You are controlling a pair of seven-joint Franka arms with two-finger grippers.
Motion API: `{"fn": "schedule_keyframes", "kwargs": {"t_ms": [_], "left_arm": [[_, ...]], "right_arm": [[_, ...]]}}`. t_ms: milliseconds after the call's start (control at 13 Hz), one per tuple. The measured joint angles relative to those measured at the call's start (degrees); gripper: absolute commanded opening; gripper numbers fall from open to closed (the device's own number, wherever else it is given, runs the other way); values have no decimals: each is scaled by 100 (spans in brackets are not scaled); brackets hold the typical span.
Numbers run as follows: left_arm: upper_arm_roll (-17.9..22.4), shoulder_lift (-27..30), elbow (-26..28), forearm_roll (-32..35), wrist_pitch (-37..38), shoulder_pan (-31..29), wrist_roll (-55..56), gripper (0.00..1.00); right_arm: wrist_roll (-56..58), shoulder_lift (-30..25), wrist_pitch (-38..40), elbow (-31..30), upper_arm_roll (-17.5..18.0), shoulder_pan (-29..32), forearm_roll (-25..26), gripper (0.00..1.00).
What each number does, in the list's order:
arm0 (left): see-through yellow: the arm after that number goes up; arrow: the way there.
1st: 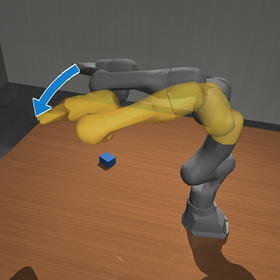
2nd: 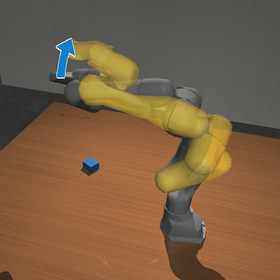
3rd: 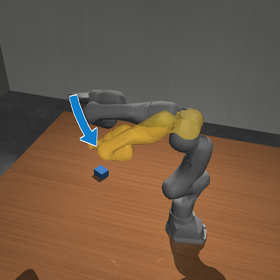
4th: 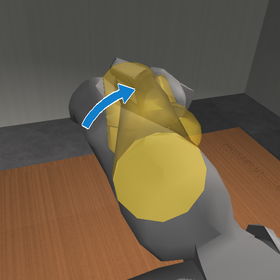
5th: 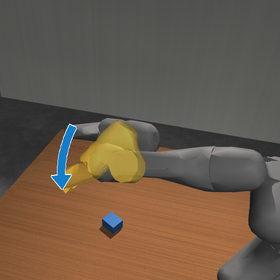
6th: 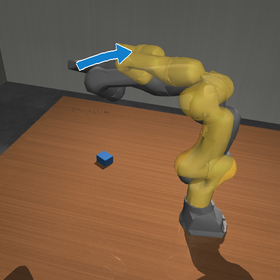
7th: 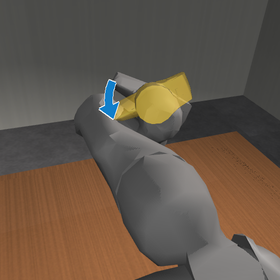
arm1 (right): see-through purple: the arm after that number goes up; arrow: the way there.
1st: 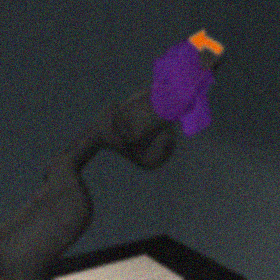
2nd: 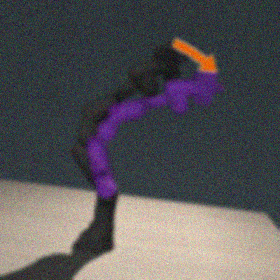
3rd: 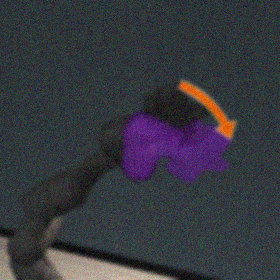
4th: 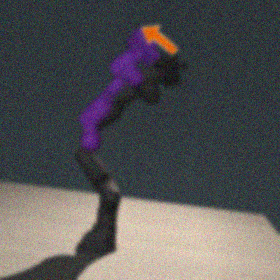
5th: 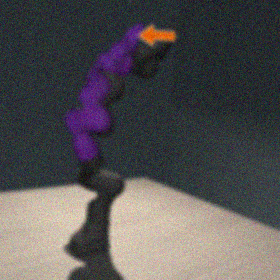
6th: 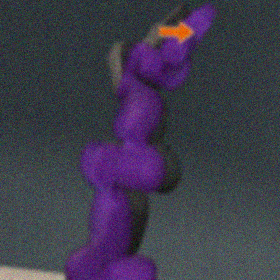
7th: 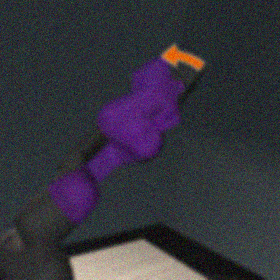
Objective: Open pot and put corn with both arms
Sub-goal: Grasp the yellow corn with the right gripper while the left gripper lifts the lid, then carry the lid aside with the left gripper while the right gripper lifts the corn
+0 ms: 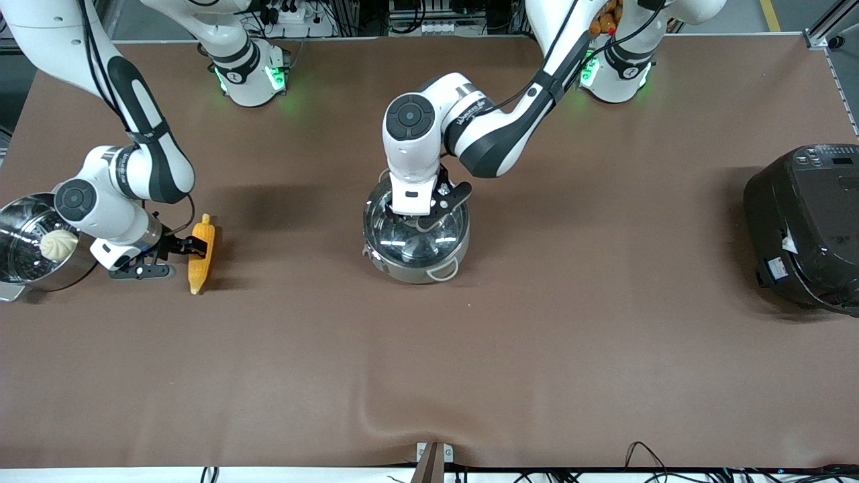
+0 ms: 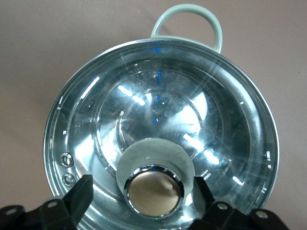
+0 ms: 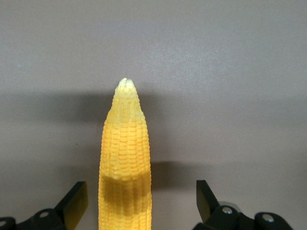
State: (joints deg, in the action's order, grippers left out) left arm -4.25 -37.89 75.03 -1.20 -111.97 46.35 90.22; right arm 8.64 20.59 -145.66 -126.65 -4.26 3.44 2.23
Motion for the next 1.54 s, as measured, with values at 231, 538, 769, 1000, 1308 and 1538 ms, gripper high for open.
{"fn": "schedule_keyframes", "kwargs": {"t_ms": [231, 538, 769, 1000, 1308, 1538], "left_arm": [[2, -12, 0, 0, 2, 0, 1, 85], [7, -48, 0, 0, 2, -1, 7, 56], [11, -74, -43, 0, -62, -2, 67, 0], [10, -83, -82, 0, -42, -1, 78, 0], [16, 399, -258, 0, 695, -118, 44, 0], [43, 1221, -286, 0, 1631, -525, -789, 0]], "right_arm": [[-1, 130, -1, -2, 5, 0, -16, 100], [-8, 266, -12, -2, 95, -1, -147, 100], [-11, 290, -4, -2, 227, -1, -271, 80], [8, 291, -7, 0, 251, -1, -294, 66], [196, 291, -12, 13, 252, -1, -296, 17], [225, 287, -15, 82, 258, -1, -297, 0]]}}
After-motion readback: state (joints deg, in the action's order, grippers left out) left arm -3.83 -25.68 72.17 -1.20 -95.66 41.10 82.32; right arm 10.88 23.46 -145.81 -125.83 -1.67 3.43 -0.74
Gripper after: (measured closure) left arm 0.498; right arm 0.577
